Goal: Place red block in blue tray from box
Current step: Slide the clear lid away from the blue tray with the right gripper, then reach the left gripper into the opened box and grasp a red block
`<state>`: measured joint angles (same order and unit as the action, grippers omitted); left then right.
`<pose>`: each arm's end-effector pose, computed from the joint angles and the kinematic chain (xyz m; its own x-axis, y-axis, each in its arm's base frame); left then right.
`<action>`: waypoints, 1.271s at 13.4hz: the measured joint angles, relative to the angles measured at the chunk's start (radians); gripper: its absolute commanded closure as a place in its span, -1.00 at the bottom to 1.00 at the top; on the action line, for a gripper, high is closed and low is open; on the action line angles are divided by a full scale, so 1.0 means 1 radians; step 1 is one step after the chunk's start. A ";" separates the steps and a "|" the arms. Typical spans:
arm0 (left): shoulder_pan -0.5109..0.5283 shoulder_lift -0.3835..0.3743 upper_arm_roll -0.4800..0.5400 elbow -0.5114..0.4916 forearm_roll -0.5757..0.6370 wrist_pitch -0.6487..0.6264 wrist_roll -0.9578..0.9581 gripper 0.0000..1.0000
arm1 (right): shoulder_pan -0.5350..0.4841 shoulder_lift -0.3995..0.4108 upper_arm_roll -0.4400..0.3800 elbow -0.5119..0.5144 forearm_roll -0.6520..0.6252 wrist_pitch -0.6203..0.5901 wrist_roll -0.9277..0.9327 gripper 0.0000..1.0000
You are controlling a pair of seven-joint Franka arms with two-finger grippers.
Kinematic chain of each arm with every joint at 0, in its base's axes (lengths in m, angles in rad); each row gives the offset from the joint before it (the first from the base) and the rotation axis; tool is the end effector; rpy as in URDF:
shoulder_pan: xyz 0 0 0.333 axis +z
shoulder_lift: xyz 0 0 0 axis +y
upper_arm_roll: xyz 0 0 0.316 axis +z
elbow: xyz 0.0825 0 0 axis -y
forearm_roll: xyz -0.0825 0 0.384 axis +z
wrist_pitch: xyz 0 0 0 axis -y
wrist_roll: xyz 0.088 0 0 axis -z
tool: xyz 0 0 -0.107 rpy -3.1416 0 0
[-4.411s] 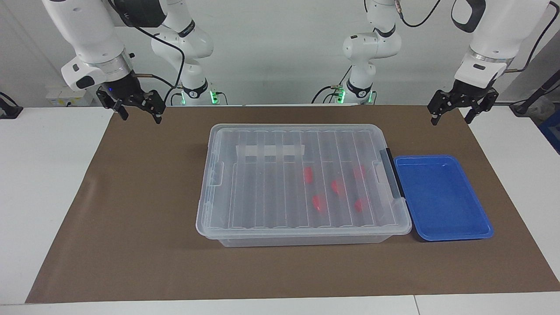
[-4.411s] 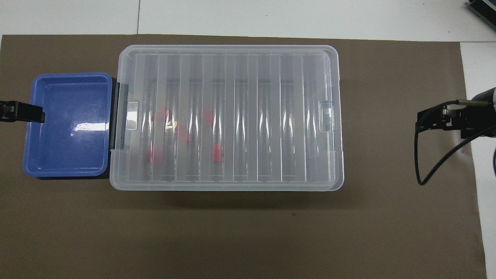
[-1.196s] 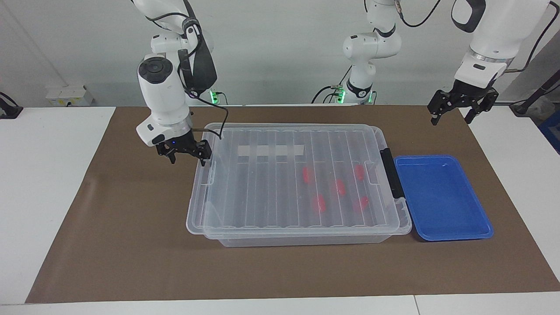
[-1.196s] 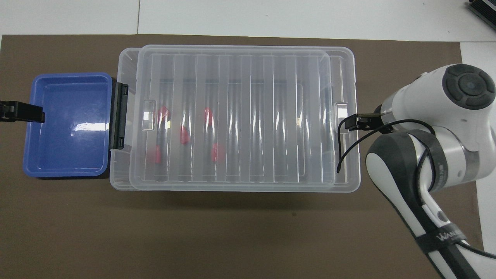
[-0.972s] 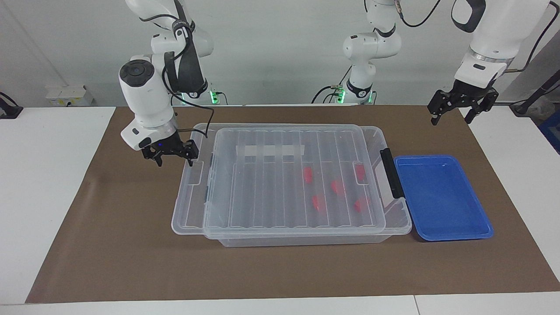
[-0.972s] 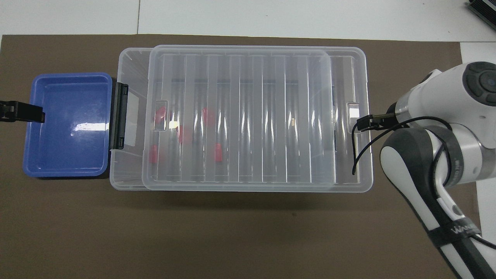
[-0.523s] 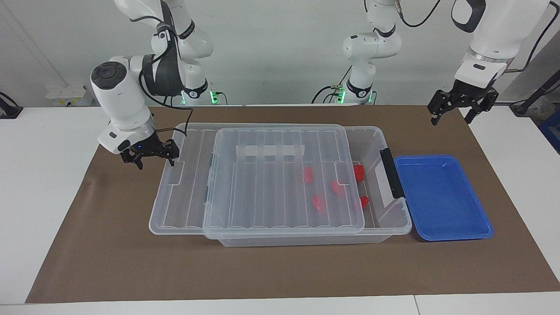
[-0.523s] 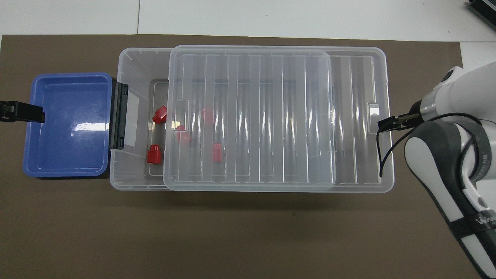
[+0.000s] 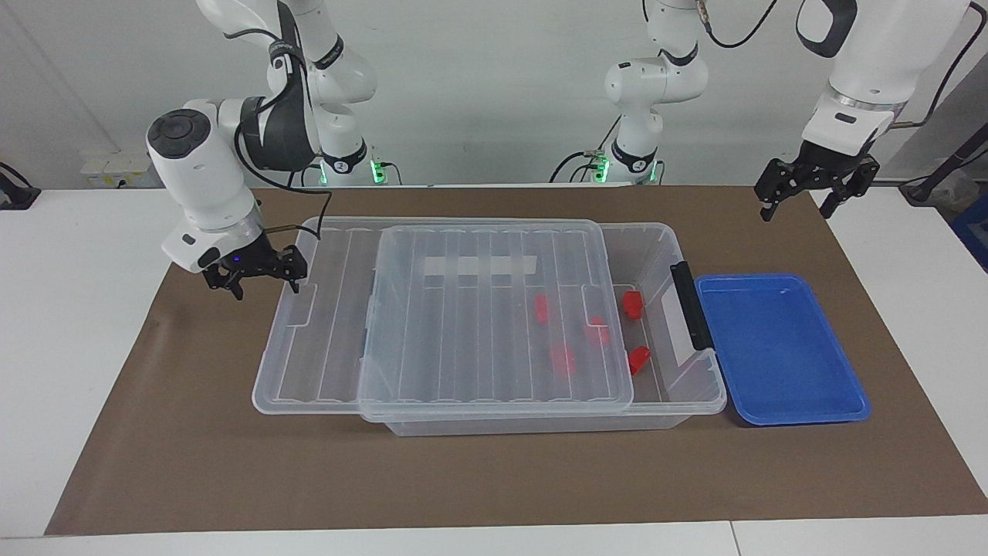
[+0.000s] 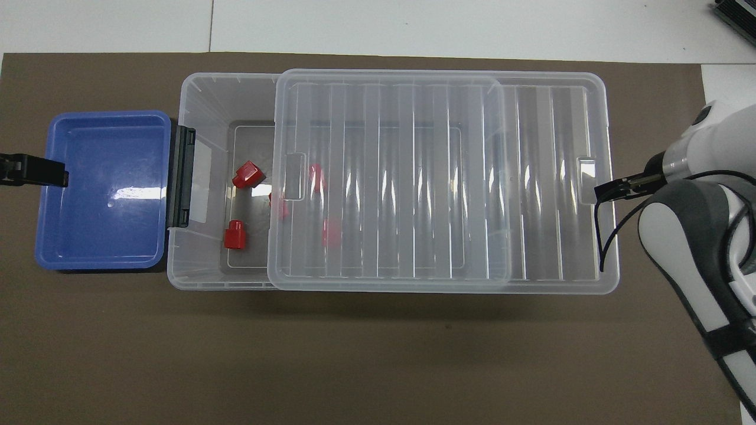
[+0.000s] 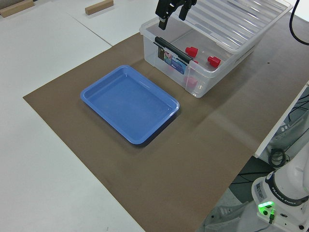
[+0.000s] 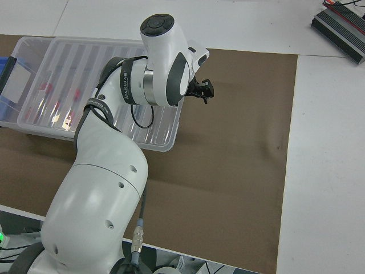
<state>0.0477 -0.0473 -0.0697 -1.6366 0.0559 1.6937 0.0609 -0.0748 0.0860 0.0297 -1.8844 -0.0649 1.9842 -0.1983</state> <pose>0.5516 -0.0077 0.6308 0.9909 -0.0897 0.1001 -0.0834 -0.9944 -0.0654 0.5839 -0.0308 0.4617 0.9841 0.1778 0.0016 0.1774 -0.9824 0.0587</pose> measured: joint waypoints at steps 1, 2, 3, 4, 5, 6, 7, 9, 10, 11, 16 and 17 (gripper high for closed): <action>0.000 0.000 0.000 0.000 0.000 0.000 0.000 -1.00 | -0.018 0.000 0.000 0.000 0.000 0.000 -0.032 -1.00; 0.000 0.000 0.000 0.000 0.000 0.000 0.000 -1.00 | -0.038 0.000 0.000 0.000 0.000 0.001 -0.064 -1.00; 0.000 0.000 0.000 0.000 0.000 0.000 0.000 -1.00 | -0.055 0.000 0.000 0.000 0.000 0.001 -0.090 -1.00; 0.000 0.000 0.000 0.000 0.000 0.000 0.000 -1.00 | -0.066 0.000 0.000 0.000 0.000 0.001 -0.107 -1.00; 0.000 0.000 0.000 0.000 0.000 0.000 0.000 -1.00 | -0.070 0.000 0.000 0.000 0.000 0.001 -0.112 -1.00; 0.000 0.000 0.000 0.000 0.000 0.000 0.000 -1.00 | -0.070 0.000 0.000 0.000 0.000 0.001 -0.113 -1.00; 0.000 0.000 0.000 0.000 0.000 0.000 0.000 -1.00 | -0.070 0.000 0.000 -0.001 0.000 0.001 -0.115 -1.00; 0.000 0.000 0.000 0.000 0.000 0.000 0.000 -1.00 | -0.072 0.000 0.000 -0.001 0.000 0.001 -0.125 -1.00; 0.003 0.000 0.001 0.000 0.000 -0.006 0.000 -1.00 | -0.074 0.000 0.000 -0.001 0.000 0.001 -0.129 -1.00; 0.013 0.000 0.002 0.000 0.000 -0.019 0.000 -1.00 | -0.076 0.000 0.000 -0.001 0.000 0.001 -0.135 -1.00; -0.011 -0.003 -0.011 -0.002 -0.010 0.012 -0.188 -1.00 | -0.086 0.000 0.000 -0.002 0.000 0.001 -0.142 -1.00; -0.060 -0.002 -0.014 -0.008 -0.011 0.049 -0.317 -1.00 | -0.090 0.000 0.000 -0.002 0.000 0.001 -0.142 -1.00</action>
<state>-0.0121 -0.0496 -0.0840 -1.6447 0.0454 1.7425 -0.2563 -0.1644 0.0859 0.0298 -1.8859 -0.0647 1.9849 -0.3399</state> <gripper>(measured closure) 0.000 0.000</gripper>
